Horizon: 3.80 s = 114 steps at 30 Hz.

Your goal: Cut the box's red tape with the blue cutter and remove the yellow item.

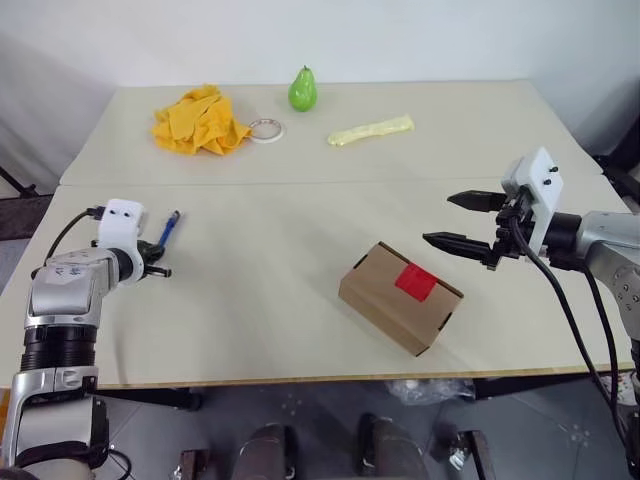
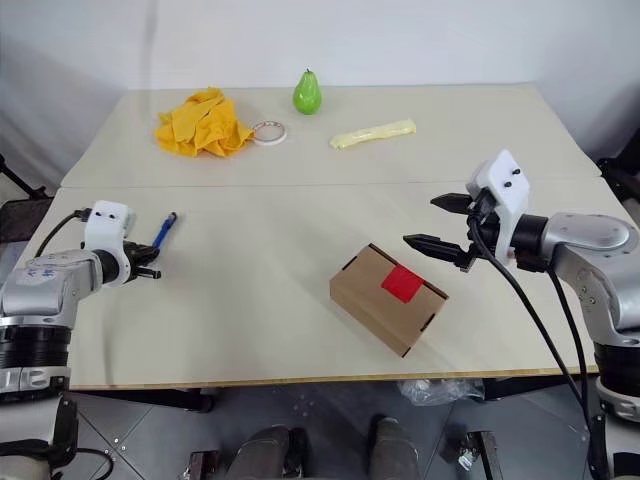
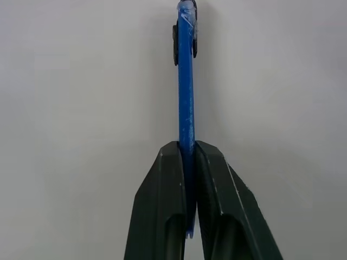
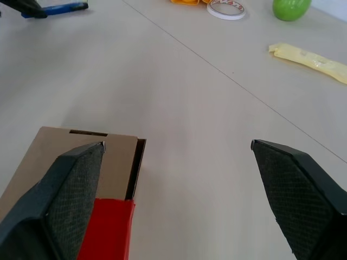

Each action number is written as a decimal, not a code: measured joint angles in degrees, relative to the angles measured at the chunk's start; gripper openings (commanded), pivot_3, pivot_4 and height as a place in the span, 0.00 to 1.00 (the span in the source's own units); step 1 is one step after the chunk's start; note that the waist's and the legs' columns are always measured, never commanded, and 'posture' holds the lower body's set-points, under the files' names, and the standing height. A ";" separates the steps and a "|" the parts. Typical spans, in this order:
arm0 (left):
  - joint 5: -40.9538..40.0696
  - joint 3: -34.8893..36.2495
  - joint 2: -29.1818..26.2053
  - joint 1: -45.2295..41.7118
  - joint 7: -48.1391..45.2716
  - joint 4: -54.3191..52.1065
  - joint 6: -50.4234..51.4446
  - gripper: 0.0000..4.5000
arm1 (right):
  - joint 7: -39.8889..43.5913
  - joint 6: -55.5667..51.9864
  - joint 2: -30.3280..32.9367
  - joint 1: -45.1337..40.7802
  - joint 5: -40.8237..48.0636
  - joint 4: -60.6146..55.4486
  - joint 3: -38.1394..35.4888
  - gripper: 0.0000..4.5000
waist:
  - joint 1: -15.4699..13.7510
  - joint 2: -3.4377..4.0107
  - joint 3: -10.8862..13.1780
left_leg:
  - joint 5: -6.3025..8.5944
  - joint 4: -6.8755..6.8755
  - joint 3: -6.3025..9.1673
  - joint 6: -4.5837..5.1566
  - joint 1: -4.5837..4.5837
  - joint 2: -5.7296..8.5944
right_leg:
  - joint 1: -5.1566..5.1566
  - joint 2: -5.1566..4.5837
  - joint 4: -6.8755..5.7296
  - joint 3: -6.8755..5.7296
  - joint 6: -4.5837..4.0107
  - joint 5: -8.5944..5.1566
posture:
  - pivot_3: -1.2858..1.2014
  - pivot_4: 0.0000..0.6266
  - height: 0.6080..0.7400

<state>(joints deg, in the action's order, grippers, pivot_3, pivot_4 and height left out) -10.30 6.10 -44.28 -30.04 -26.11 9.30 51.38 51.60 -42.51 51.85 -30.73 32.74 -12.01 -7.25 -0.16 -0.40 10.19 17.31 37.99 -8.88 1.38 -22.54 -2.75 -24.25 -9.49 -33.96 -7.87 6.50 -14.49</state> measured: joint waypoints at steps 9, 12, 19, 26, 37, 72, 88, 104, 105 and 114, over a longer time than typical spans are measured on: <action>2.27 -5.77 -5.08 5.80 -5.60 -13.38 1.23 0.39 | -0.14 0.00 -0.74 0.67 0.03 -0.63 -0.06 1.00 | 0.05 -0.01 0.01 | 0.05 0.05 -0.22 0.07 -0.28 0.03 | -0.33 0.05 0.03 0.03 0.01 0.00 | 0.52 0.24 1.00; 2.77 -5.96 -4.33 6.05 -5.23 -15.94 3.28 0.57 | -0.12 0.00 -0.77 0.67 0.03 -0.64 -0.06 1.00 | -0.13 0.00 0.00 | 0.07 0.07 -0.22 0.10 -0.28 0.03 | -0.33 0.05 0.03 0.06 0.02 0.01 | 0.52 0.24 1.00; 2.57 -4.86 -2.22 5.99 -5.24 -19.54 7.94 0.99 | 0.25 0.00 -0.77 0.55 -0.01 -0.53 -0.06 1.00 | -0.96 0.01 -0.01 | 0.08 0.15 -0.26 0.14 -0.28 0.04 | -0.33 0.05 0.00 0.09 0.03 0.02 | 0.52 0.24 1.00; 1.21 -3.27 -1.08 4.46 -6.48 -15.48 8.19 0.99 | 0.59 -0.02 -0.76 -0.04 -0.06 0.12 -0.05 1.00 | -1.22 0.02 -0.01 | 0.07 0.21 -0.26 0.15 -0.25 0.04 | -0.31 0.05 -0.08 0.10 0.03 0.02 | 0.52 0.24 1.00; -2.11 -0.95 0.53 -3.57 -10.47 -0.05 11.76 0.99 | 0.68 -0.10 -0.75 -0.08 -0.10 0.22 0.06 1.00 | -1.25 0.14 -0.08 | -0.04 0.25 -0.24 0.14 0.16 0.00 | -0.17 0.03 -0.30 0.27 -0.02 0.00 | 0.52 0.24 1.00; 8.18 -11.80 -1.90 -13.06 -21.27 18.23 -0.87 0.14 | 0.69 -0.22 -0.79 -1.50 -0.69 1.09 0.23 1.00 | -1.15 1.10 -0.66 | -0.19 0.18 -0.26 0.28 0.28 -0.04 | -0.23 0.01 -0.56 0.36 -0.23 0.02 | 0.52 0.24 1.00; 8.61 -13.64 -9.79 -1.79 -32.00 0.22 -5.75 0.09 | 0.53 -1.56 -0.84 -2.96 0.06 -2.65 0.99 1.00 | 0.29 1.10 -0.65 | 0.19 0.12 -0.79 0.18 0.22 -0.09 | -0.35 0.01 -0.36 0.30 -0.18 0.01 | 0.52 0.24 1.00; 2.01 -7.65 -10.29 15.88 -41.10 -13.64 -37.02 0.09 | -5.95 -8.79 -16.37 -11.29 -4.23 -15.50 29.08 1.00 | 0.42 0.44 -0.33 | 0.37 0.35 -1.27 0.24 -0.66 -0.07 | -1.29 0.02 -0.28 -0.09 -0.12 0.05 | 0.52 0.24 1.00; 2.49 -7.66 -10.42 16.20 -41.10 -13.57 -38.60 0.09 | -6.43 -8.79 -16.97 -11.50 -5.82 -14.85 31.11 1.00 | 0.45 0.44 -0.33 | 0.38 0.36 -1.30 0.24 -0.66 -0.07 | -1.29 0.02 -0.25 -0.10 -0.12 0.05 | 0.52 0.24 1.00; 7.46 -8.40 -10.77 17.75 -38.60 -17.06 -44.24 0.09 | -9.93 -11.51 -25.03 -14.97 -14.51 -9.78 42.52 0.87 | 0.56 0.43 -0.34 | 0.38 0.57 -1.32 0.25 -0.65 -0.10 | -1.29 0.03 -0.46 -0.09 -0.11 0.05 | 0.52 0.24 1.00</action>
<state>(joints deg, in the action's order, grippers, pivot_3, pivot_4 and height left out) -2.84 -2.30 -55.04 -12.29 -64.71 -7.75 7.14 41.67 -54.02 26.81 -45.71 18.24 -21.78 35.27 0.40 0.03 9.86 17.69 38.56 -10.20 1.63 -23.20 -2.85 -25.54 -9.47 -34.42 -7.96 6.39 -14.44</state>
